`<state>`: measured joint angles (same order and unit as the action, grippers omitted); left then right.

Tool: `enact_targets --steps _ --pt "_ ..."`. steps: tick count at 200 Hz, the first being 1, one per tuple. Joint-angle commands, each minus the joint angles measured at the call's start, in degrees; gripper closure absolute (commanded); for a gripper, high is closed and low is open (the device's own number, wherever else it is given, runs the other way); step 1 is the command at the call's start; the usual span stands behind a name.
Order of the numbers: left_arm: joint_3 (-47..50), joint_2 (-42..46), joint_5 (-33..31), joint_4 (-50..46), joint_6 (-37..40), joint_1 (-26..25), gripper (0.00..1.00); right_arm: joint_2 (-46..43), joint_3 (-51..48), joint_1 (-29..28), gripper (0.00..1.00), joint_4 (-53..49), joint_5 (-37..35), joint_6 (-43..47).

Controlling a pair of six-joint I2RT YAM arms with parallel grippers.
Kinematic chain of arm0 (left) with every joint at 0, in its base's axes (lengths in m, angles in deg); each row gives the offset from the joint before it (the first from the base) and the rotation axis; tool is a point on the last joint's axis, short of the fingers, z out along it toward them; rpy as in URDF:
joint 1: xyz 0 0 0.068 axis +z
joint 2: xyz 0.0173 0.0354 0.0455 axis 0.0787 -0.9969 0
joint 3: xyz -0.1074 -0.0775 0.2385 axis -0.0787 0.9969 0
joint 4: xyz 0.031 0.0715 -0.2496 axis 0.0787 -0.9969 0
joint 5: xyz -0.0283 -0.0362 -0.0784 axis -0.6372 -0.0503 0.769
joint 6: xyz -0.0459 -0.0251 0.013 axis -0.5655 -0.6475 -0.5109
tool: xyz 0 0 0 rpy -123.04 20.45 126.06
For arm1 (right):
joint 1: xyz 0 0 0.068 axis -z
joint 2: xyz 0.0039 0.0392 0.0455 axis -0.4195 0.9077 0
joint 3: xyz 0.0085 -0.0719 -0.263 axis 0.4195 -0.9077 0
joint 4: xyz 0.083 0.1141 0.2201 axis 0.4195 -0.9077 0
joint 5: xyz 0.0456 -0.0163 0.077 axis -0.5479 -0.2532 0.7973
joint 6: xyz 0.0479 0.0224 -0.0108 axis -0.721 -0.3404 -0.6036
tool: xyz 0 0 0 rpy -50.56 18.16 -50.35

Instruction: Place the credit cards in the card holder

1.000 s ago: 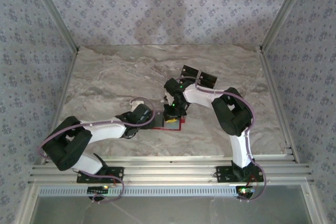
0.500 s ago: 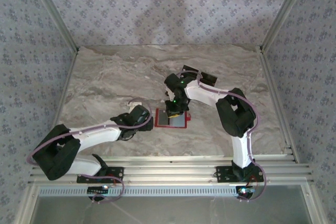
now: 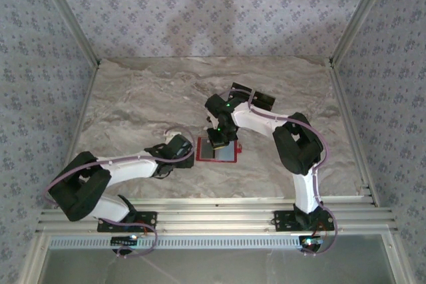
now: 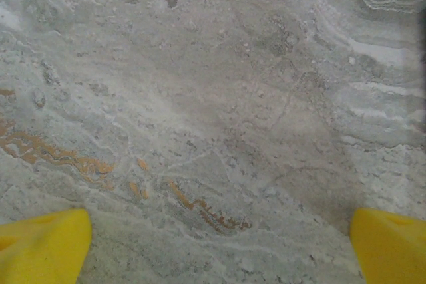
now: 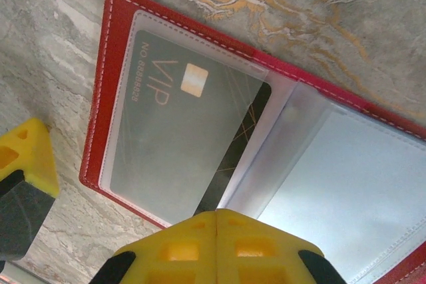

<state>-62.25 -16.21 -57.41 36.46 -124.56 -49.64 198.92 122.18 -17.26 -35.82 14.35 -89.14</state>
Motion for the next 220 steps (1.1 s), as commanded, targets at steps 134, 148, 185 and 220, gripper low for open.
enact_targets --steps 134,148,185,220 --pt "-0.7 -3.8 2.9 2.3 0.1 -0.2 0.00 2.6 -2.1 -3.2 0.93 5.5 4.7 -3.9" --pt "-0.7 -4.0 3.0 2.3 0.0 -0.4 0.00 3.2 -1.3 -3.5 0.93 5.6 5.3 -4.1" --pt "-0.6 -4.1 3.1 2.6 -0.1 -0.5 0.00 2.2 -0.8 -3.6 0.93 5.0 5.7 -4.2" --pt "-0.6 -4.1 3.2 2.8 -0.1 -0.5 0.00 -2.0 -3.2 -2.3 0.93 5.2 4.1 -4.6"
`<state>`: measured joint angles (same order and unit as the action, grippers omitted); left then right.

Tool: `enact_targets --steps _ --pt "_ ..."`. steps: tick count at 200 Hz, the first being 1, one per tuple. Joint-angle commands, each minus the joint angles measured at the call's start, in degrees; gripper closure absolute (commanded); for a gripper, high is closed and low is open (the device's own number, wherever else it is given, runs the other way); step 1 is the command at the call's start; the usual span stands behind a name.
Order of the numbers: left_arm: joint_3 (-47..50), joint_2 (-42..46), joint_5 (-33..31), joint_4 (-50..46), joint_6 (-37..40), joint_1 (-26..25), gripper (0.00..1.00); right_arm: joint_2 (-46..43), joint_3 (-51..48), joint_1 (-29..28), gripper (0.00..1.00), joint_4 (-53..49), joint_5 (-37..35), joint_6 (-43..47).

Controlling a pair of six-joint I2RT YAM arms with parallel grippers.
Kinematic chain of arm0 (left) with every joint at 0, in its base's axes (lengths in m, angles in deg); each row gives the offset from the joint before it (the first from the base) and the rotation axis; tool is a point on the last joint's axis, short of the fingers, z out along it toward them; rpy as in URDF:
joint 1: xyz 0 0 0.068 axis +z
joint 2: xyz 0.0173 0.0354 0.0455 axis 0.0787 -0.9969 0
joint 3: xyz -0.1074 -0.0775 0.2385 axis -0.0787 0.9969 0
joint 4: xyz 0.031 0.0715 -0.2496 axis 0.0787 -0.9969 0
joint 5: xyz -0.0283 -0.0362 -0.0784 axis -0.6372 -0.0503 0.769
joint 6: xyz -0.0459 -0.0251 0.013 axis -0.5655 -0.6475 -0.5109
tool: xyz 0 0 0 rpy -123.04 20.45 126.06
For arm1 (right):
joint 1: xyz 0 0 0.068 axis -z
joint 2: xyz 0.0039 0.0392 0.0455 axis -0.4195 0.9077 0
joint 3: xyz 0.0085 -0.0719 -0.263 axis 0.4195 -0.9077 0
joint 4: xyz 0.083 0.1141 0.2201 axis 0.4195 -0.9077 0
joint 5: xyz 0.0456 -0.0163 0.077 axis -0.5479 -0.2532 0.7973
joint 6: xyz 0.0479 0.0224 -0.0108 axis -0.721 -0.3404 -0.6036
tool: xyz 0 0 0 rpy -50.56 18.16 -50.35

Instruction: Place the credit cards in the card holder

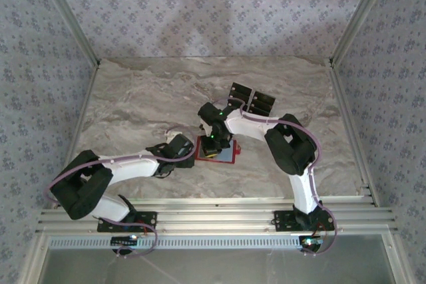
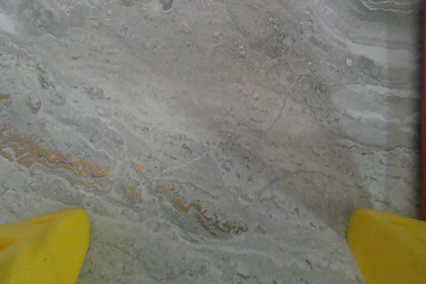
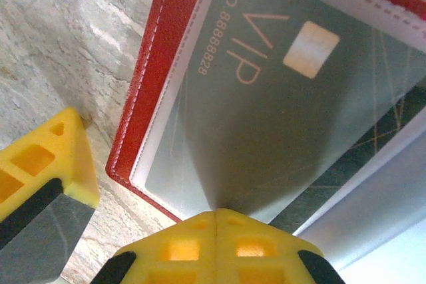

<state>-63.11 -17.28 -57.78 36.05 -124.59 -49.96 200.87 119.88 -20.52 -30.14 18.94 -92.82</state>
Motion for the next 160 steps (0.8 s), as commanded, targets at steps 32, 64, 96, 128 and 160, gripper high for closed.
enact_targets --steps 32,64,96,128,160 --pt "0.2 -3.4 3.7 3.3 0.1 -0.2 0.00 -5.2 -3.3 1.9 0.93 -0.6 -1.3 -0.8" --pt "0.0 -3.7 3.6 3.3 0.1 -0.2 0.00 -4.3 -4.5 2.3 0.93 0.0 -1.5 -0.7" --pt "-0.1 -3.8 3.7 3.2 0.1 -0.3 0.00 -3.0 -4.9 2.4 0.93 0.6 -1.6 -0.3" --pt "-0.1 -3.9 3.8 3.3 0.1 -0.3 0.00 -1.7 -4.3 2.4 0.93 1.2 -1.4 0.0" --pt "0.0 -4.4 4.0 3.8 0.2 -0.3 0.00 -0.4 -3.1 2.1 0.93 0.9 -1.2 0.1"
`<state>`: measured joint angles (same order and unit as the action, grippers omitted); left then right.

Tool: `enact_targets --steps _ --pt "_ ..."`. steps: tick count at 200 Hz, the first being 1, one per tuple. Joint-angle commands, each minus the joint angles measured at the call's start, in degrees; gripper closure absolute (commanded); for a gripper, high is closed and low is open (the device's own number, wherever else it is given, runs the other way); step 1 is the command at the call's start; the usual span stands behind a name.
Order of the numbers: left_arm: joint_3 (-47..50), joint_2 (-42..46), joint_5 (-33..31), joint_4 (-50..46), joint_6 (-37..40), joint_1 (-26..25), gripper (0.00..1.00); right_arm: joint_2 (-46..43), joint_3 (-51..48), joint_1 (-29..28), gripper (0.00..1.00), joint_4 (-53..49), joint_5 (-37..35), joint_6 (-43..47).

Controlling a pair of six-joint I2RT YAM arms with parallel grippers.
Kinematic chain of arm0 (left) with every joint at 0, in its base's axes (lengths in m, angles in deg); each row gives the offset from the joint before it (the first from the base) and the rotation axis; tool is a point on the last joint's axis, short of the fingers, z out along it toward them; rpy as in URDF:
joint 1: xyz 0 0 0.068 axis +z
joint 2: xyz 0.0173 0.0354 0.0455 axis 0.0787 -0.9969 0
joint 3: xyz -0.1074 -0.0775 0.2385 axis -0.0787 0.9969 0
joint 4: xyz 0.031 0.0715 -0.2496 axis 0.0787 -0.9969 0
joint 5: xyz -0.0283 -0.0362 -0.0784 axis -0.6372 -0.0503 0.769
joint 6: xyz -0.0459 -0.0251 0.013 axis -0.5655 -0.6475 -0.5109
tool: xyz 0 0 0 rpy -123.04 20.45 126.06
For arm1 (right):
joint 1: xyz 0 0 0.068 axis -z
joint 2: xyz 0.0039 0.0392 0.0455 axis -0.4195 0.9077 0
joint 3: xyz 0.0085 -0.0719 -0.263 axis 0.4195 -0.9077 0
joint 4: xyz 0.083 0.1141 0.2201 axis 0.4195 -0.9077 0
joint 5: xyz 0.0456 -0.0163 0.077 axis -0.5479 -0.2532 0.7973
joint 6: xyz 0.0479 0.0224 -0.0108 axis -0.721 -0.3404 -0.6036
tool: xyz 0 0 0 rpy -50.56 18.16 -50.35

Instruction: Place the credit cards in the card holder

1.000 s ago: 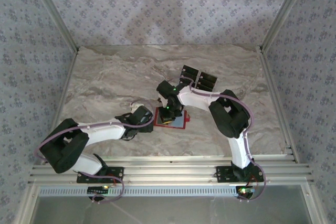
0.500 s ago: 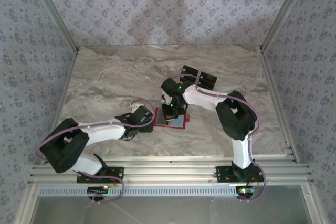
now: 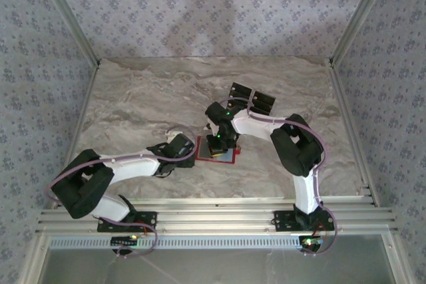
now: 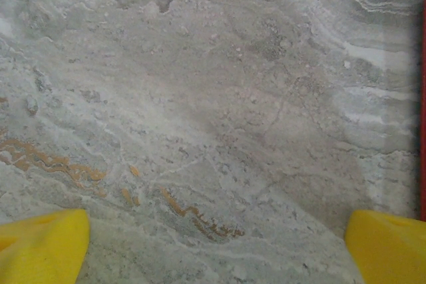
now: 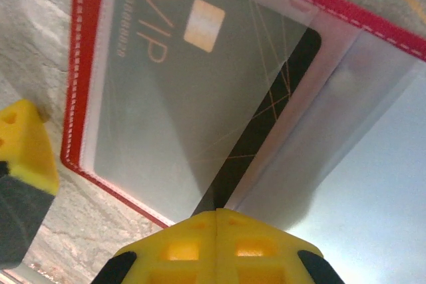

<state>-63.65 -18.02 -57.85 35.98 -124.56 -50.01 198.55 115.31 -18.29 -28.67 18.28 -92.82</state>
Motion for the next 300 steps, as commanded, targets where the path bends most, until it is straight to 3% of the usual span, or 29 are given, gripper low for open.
enact_targets --steps 1,184,227,268,300 --pt "0.6 -3.7 4.1 3.8 0.1 -0.2 0.00 2.0 1.5 -0.1 0.93 -0.5 -0.6 0.1" --pt "1.8 -4.1 4.9 5.9 -0.7 -1.2 0.00 4.7 4.7 -0.6 0.93 6.1 7.1 -5.0" --pt "2.2 -2.2 4.4 5.0 -1.4 -1.3 0.00 0.0 1.4 0.1 0.93 7.2 7.0 -5.3" --pt "2.5 5.9 1.2 0.3 -2.0 -1.3 0.00 -7.0 -3.2 1.9 0.82 7.7 5.1 -5.6" --pt "1.2 10.4 -0.6 -2.6 -1.1 -0.5 0.00 -10.5 -6.0 4.9 0.65 6.7 2.1 -4.3"
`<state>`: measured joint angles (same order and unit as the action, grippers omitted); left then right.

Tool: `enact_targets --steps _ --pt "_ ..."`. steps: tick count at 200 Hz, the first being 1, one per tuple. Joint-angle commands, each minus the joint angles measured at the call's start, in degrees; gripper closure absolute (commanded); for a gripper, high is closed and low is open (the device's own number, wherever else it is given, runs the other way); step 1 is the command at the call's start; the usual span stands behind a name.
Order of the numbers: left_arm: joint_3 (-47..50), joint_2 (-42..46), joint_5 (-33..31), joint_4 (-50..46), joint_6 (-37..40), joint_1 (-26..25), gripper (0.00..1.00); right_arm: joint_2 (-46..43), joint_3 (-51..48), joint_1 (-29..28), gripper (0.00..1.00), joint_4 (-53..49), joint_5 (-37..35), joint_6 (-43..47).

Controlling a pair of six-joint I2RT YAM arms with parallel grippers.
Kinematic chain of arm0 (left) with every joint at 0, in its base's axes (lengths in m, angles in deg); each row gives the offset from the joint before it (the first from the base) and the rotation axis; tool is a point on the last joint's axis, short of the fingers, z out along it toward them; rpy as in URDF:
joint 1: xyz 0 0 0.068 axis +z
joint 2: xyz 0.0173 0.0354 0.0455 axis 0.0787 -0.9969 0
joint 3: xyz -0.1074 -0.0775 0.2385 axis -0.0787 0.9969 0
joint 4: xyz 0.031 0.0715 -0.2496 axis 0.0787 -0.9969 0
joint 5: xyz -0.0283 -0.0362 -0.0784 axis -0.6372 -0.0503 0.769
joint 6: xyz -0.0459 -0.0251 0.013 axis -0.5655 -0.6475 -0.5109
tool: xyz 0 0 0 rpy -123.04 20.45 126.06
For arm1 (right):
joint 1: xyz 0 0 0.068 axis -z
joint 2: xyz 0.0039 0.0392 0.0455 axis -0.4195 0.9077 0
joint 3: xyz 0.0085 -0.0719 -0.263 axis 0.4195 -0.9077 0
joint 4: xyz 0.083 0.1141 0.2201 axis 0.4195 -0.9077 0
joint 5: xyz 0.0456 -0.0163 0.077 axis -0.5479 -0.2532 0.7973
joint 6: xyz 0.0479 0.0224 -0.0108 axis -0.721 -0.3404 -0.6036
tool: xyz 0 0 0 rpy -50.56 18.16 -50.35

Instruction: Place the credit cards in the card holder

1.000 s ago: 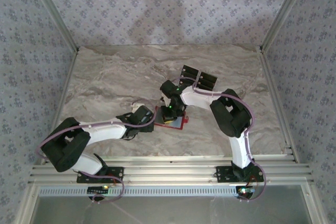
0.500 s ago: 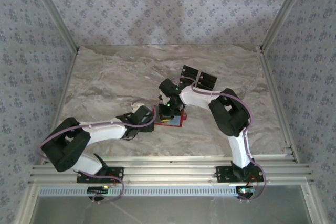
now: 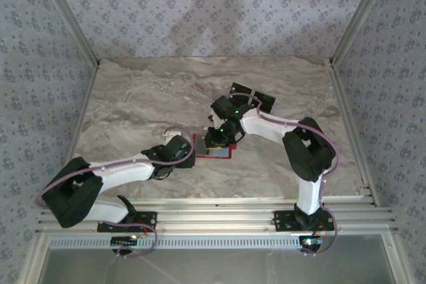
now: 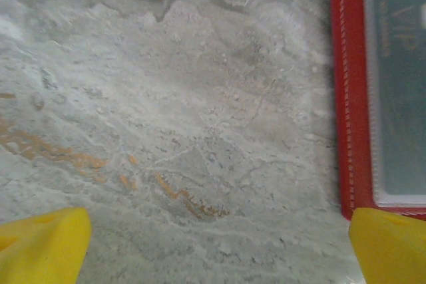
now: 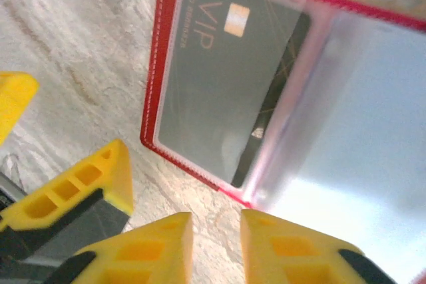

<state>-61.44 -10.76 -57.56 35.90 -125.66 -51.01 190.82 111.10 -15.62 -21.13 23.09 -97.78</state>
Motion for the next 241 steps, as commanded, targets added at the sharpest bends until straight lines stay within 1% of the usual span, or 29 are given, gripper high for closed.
enact_targets --steps 1,25,49,68,85,110,132,171,241 --pt "-1.1 3.2 -0.9 -2.6 0.1 0.6 0.00 -2.9 -1.8 2.4 0.65 -0.9 -2.8 0.7" --pt "-3.9 2.2 -0.1 -3.1 2.7 2.4 0.00 -3.7 -2.0 3.7 0.61 -1.8 -6.0 2.4" --pt "-6.8 -0.7 1.1 -2.8 5.3 4.6 0.00 -3.0 -1.5 3.6 0.61 -1.4 -6.7 2.4" --pt "-9.2 -3.6 1.1 -3.5 6.5 6.3 0.00 -2.1 -1.1 2.4 0.61 -0.4 -6.5 1.9" --pt "-10.9 -5.9 0.7 -4.1 7.4 7.1 0.00 -0.7 -0.2 1.0 0.67 -0.2 -6.9 1.7" --pt "-12.5 -9.0 -0.1 -5.6 8.0 7.6 0.00 1.7 1.2 -1.1 0.81 -0.1 -7.4 1.7" --pt "-12.4 -10.4 -0.7 -6.0 7.7 7.8 0.00 3.4 1.7 -2.1 0.88 0.5 -7.3 1.2" --pt "-9.8 -9.6 -0.8 -6.2 6.1 7.8 0.00 5.6 2.3 -3.1 0.90 1.0 -6.8 1.1" --pt "-6.0 -9.5 0.9 -4.6 4.8 7.8 0.00 7.8 3.0 -3.2 0.91 0.8 -6.3 1.3"
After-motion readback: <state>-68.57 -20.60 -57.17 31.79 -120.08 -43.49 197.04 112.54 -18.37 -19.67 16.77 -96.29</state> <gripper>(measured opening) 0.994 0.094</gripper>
